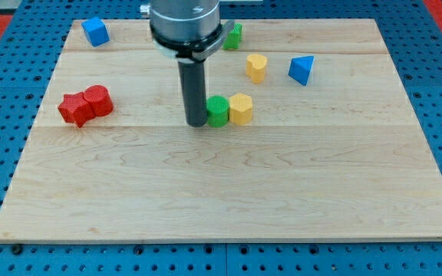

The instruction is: Slide the green circle and blue triangle to the top right

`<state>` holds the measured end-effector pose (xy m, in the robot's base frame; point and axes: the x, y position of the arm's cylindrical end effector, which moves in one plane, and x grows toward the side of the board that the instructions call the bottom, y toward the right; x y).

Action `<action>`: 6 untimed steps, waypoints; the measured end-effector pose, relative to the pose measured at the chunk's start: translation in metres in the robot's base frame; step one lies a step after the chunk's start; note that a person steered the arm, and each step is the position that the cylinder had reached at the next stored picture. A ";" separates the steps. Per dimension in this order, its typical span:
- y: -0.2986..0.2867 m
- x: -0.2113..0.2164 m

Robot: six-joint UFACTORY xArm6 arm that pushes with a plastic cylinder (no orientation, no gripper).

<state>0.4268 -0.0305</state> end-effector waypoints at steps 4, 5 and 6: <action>0.124 -0.072; 0.124 -0.047; 0.136 -0.061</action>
<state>0.3658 0.1059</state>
